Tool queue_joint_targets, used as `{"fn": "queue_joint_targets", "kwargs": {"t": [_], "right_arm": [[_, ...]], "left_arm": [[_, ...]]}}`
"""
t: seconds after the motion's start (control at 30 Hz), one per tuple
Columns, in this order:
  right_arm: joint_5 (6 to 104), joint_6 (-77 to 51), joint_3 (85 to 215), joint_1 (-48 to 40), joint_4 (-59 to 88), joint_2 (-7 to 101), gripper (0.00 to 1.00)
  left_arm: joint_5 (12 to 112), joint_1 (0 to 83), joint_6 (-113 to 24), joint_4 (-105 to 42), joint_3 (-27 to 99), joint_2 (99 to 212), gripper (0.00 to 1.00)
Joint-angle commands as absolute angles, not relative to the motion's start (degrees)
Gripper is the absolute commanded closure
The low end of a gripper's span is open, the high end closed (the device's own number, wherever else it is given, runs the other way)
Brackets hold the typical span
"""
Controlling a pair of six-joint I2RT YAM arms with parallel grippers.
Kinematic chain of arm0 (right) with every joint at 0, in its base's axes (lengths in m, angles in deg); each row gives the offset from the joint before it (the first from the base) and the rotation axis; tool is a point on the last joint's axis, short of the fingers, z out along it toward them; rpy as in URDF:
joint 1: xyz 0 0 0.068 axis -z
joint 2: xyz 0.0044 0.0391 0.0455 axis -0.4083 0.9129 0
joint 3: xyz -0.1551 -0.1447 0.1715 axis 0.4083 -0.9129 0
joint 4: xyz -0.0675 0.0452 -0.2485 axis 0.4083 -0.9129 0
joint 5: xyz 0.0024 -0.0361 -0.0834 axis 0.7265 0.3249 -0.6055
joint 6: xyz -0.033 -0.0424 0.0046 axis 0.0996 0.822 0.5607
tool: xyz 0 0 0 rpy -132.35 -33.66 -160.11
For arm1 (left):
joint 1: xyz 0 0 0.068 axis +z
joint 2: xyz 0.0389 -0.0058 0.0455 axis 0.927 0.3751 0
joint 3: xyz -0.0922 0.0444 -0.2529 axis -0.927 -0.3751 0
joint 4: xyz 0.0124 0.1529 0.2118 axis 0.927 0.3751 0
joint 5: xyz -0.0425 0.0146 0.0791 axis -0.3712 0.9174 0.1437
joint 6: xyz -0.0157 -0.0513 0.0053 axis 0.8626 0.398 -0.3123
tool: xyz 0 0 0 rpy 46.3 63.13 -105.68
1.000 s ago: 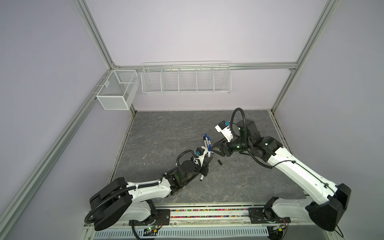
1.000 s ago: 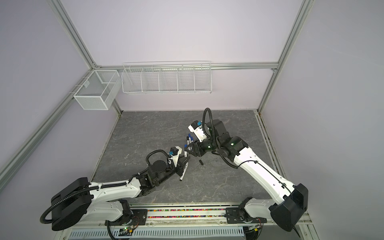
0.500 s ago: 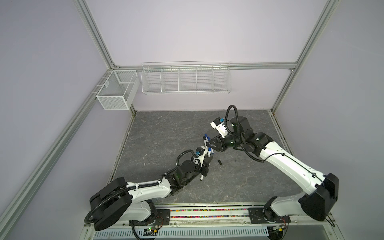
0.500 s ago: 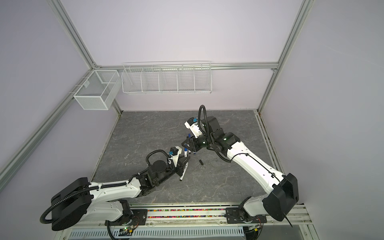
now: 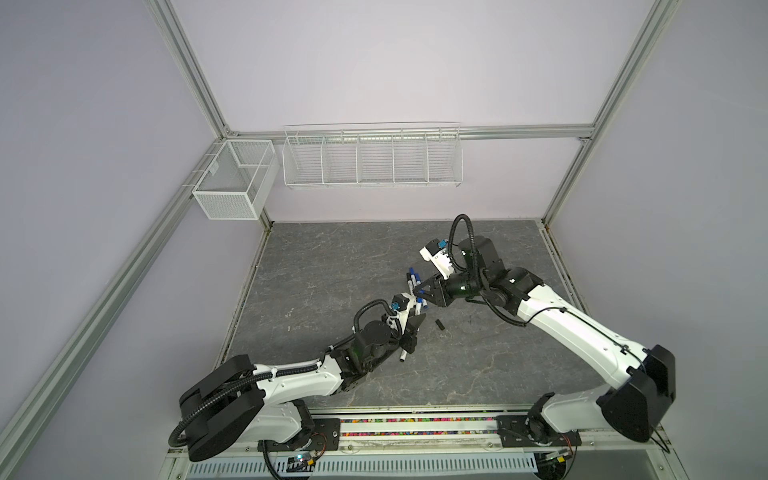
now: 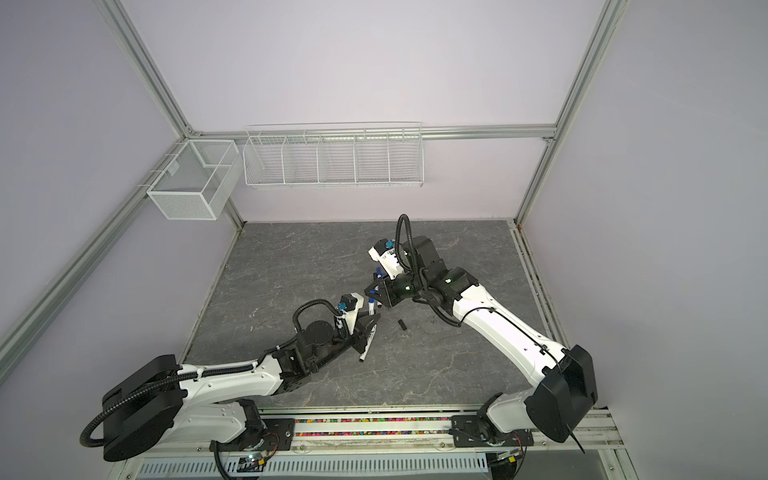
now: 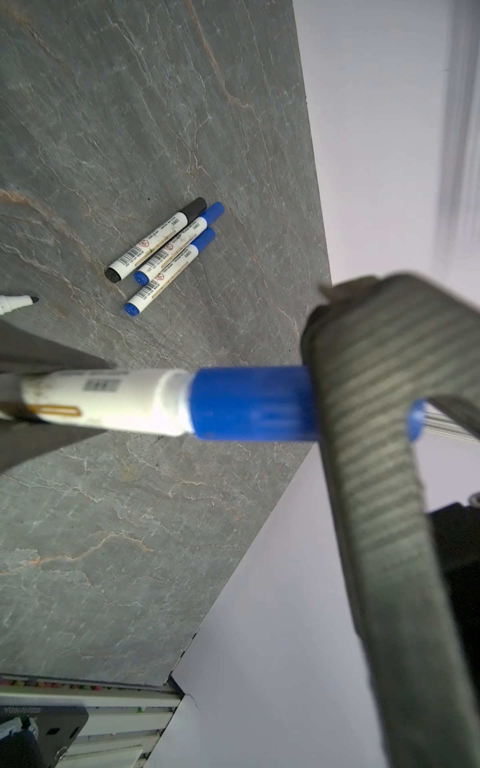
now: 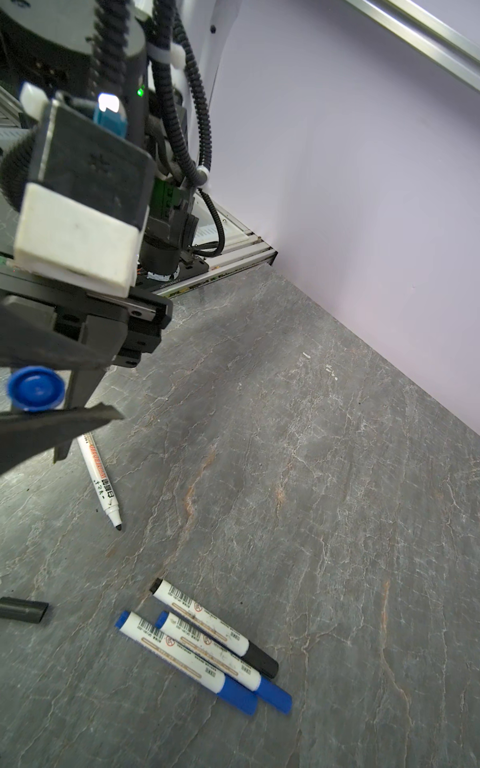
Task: Insert the pens into the pen caps
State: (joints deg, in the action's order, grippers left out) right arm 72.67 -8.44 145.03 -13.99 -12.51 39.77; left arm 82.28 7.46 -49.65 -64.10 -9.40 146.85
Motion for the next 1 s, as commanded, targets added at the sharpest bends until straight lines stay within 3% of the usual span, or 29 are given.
{"fn": "queue_joint_targets", "kwargs": {"t": [0.0,0.2,0.53,0.97], "right_arm": [[72.17,-6.95,143.51,-14.12,-16.22,40.65,0.85],[72.78,-3.77,142.98,-14.93,-20.10,41.35,0.89],[64.59,-1.48,142.37,-17.82,-23.63,41.46,0.92],[74.23,-2.53,143.45,-17.65,-30.76,45.73,0.93]], "left_arm": [[82.95,7.24,-49.25,-65.46,-9.02,146.88,1.00],[83.12,7.22,-49.22,-64.61,-8.24,147.07,1.00],[83.62,7.23,-49.23,-65.09,-8.22,146.87,1.00],[84.35,7.15,-50.38,-66.08,-8.90,145.11,1.00]]}}
